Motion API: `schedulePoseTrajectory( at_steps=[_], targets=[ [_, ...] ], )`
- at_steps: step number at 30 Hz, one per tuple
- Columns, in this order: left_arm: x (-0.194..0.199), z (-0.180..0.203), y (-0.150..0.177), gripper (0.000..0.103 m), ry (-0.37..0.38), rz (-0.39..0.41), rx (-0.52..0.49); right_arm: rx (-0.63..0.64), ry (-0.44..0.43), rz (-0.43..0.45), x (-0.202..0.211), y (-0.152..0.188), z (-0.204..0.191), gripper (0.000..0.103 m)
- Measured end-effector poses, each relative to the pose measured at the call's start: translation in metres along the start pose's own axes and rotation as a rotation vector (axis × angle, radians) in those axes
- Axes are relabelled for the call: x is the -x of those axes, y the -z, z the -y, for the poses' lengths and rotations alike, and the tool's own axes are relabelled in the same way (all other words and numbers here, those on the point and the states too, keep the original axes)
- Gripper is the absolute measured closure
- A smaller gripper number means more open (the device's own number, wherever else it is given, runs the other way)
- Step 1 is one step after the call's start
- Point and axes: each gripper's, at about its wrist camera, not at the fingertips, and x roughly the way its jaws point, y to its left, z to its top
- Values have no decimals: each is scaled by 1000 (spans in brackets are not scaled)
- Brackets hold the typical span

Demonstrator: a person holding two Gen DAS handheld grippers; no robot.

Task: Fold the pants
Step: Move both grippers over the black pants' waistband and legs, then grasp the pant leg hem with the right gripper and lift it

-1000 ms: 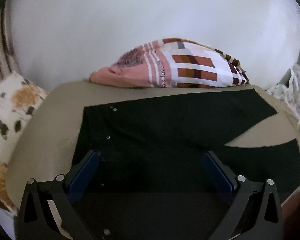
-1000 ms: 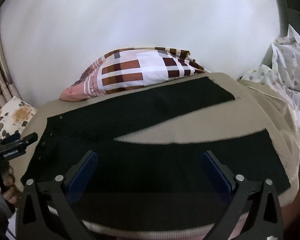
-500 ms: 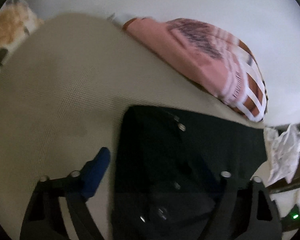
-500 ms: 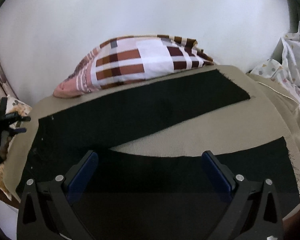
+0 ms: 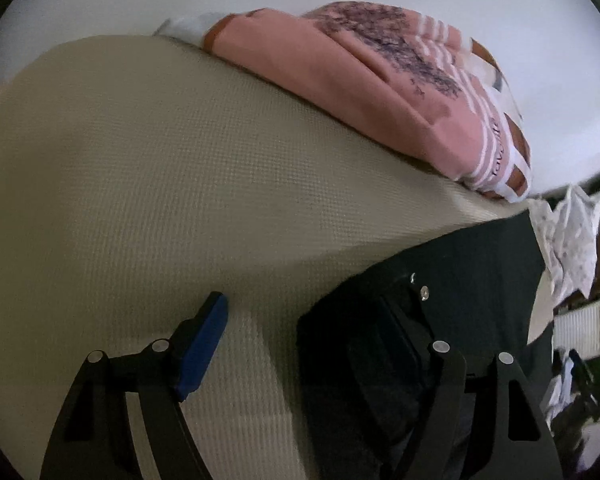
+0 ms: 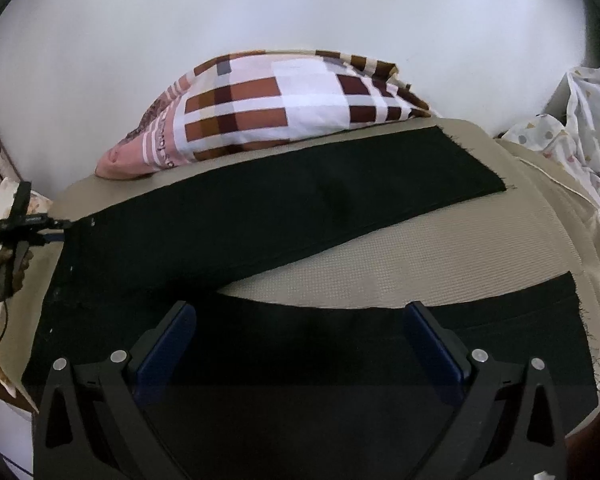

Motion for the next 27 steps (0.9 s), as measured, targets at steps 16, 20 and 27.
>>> schedulePoseTrajectory(
  at_steps=[16, 20, 27],
  targets=[
    [21, 54, 25, 88, -40, 176, -70, -37, -106, -43, -16, -17, -21, 0],
    [59, 91, 52, 88, -24, 309, -123, -150, -272, -50, -30, -49, -14, 0],
    [97, 145, 112, 88, 1, 414, -209, -527, -626, -218, -114, -110, 5, 2]
  ],
)
